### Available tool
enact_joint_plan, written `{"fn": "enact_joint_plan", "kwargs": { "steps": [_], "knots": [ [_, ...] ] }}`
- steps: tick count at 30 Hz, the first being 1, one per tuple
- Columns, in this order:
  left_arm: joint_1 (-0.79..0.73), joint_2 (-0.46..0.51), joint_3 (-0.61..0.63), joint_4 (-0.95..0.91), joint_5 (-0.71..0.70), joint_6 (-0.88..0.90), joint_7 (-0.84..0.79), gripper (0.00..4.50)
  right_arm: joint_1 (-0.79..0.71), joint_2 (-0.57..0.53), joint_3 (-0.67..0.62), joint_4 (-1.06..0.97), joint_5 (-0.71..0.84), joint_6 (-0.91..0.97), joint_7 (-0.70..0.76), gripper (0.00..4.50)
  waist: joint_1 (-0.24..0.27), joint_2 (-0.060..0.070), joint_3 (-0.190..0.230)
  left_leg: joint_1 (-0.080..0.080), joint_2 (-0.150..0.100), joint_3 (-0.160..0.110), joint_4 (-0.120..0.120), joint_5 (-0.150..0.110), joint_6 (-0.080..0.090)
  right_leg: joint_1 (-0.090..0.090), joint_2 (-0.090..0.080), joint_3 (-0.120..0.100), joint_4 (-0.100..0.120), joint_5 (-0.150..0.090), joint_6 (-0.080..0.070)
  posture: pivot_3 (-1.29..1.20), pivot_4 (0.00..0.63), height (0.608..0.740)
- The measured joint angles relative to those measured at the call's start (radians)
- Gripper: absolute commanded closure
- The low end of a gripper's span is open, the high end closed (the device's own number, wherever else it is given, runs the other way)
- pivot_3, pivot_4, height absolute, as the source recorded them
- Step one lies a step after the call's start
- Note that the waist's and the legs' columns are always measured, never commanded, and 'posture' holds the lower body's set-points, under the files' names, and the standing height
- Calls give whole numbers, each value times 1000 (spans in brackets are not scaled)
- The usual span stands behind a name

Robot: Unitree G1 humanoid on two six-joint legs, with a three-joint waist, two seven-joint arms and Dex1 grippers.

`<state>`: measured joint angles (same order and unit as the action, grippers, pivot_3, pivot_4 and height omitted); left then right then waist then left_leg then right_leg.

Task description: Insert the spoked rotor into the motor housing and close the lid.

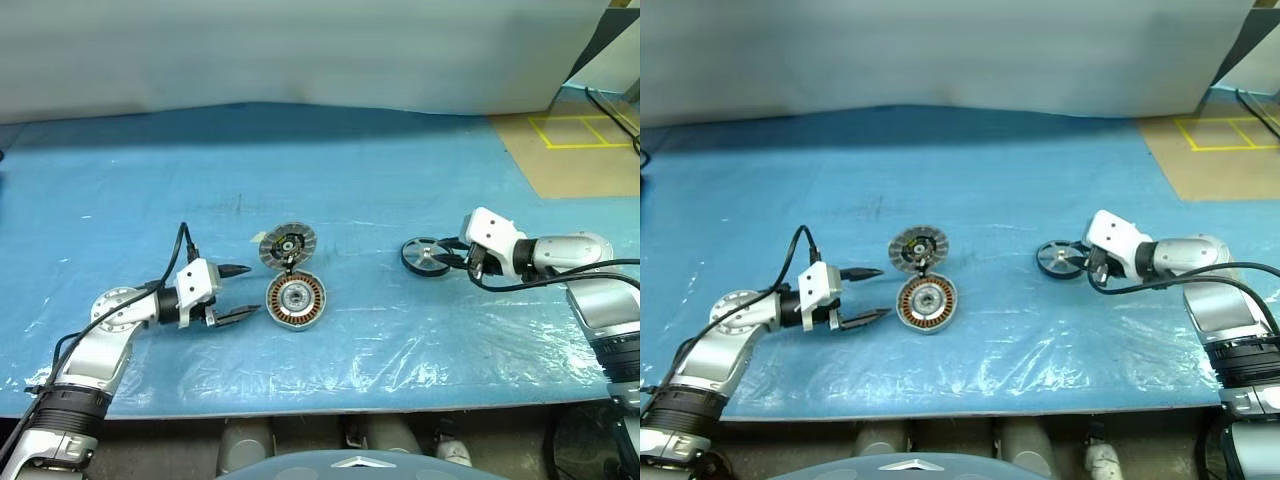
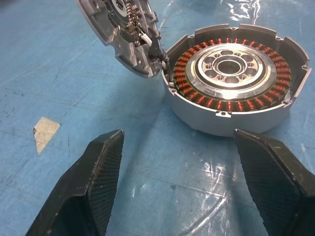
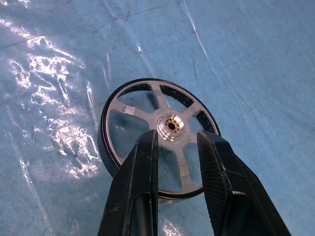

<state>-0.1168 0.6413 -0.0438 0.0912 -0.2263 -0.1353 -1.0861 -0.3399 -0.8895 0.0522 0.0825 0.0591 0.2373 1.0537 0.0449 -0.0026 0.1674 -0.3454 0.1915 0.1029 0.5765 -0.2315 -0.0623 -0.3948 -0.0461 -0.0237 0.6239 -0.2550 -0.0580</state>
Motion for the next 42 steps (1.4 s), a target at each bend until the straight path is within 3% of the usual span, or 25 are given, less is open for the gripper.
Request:
{"fn": "enact_joint_plan", "kwargs": {
  "steps": [25,29,35,42],
  "knots": [
    [-7,0,-1,-11,7,12,13,768,1,17,50,132,-47,-101,9,3229,0,0,0,0,0,0,0,0,0,0,0,0,0,0,0,0,150,740],
    [-9,0,-4,-18,7,17,20,768,-2,35,52,149,-46,-122,21,4417,-1,0,0,0,0,0,1,0,0,0,0,0,0,0,0,0,150,740],
    [-9,0,-4,-23,7,18,20,768,1,71,48,121,21,-116,61,4467,0,0,0,0,0,0,1,0,1,0,0,0,0,0,0,0,150,740],
    [-9,0,-4,-25,6,18,16,768,4,127,35,-51,189,-70,152,4467,-1,0,0,-1,1,0,1,0,1,-1,0,-1,1,0,-1,0,150,740]
  ]
}}
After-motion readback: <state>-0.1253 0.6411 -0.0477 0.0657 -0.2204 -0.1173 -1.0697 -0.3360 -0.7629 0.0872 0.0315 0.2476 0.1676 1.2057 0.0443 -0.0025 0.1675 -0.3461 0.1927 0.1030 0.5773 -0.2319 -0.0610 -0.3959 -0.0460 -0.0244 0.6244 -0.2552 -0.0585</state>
